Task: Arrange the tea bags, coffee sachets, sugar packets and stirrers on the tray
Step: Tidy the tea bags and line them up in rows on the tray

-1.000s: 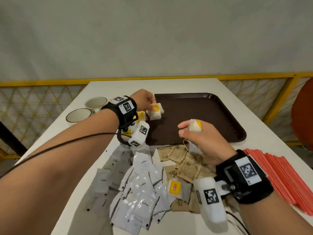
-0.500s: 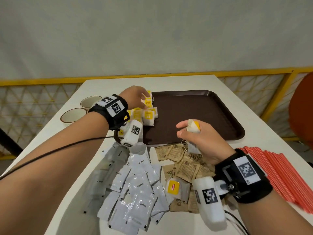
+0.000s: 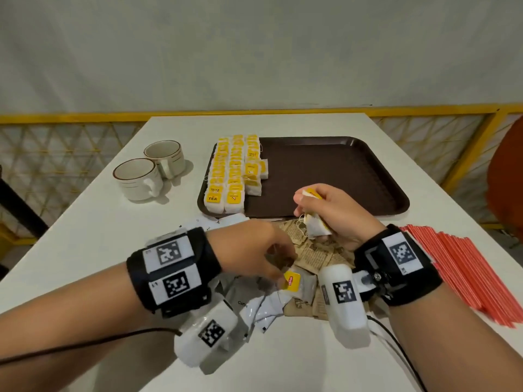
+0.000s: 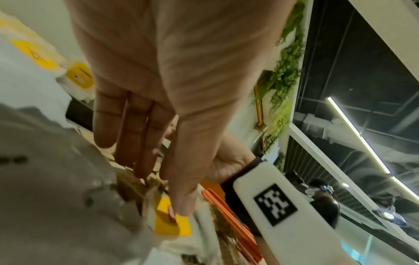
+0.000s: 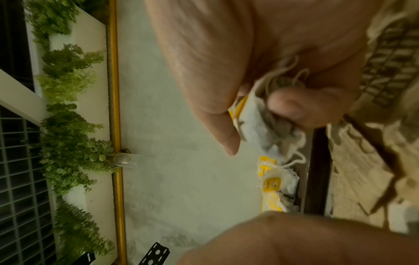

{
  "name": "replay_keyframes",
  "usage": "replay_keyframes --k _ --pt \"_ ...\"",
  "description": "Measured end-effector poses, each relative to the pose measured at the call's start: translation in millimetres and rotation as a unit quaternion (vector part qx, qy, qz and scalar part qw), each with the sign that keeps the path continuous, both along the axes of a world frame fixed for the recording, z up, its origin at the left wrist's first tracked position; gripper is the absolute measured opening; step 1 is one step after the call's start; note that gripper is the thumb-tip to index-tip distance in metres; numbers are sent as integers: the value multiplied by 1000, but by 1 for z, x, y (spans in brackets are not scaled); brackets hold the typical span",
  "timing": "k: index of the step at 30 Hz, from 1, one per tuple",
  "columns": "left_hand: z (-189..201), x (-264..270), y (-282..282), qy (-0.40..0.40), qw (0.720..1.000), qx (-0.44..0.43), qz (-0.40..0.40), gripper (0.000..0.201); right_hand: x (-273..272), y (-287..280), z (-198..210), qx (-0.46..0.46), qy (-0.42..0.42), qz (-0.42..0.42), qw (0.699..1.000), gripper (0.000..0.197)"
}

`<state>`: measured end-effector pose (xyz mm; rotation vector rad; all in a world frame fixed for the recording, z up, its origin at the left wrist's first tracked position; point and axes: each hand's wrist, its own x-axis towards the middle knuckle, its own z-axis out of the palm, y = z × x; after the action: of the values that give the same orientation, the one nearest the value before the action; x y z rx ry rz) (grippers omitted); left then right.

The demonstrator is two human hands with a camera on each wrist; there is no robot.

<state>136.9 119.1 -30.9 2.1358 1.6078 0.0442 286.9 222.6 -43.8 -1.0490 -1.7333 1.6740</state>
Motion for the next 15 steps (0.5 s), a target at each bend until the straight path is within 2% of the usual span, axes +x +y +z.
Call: replay_keyframes --k 3,6,10,12,15 --pt "-2 14 2 5 1000 -3 -13 44 1 0 0 3 -1 1 1000 21" --pt "-7 22 6 30 999 23 -15 28 1 -1 1 8 -7 3 1000 21" --pt "-5 21 9 4 1000 17 -5 23 1 -2 2 -4 1 -1 1000 22" --pt "0 13 10 -41 999 13 23 23 1 -1 3 -18 12 -10 1000 20" --pt "9 -6 7 -181 977 38 104 16 1 1 4 -72 50 -24 996 23"
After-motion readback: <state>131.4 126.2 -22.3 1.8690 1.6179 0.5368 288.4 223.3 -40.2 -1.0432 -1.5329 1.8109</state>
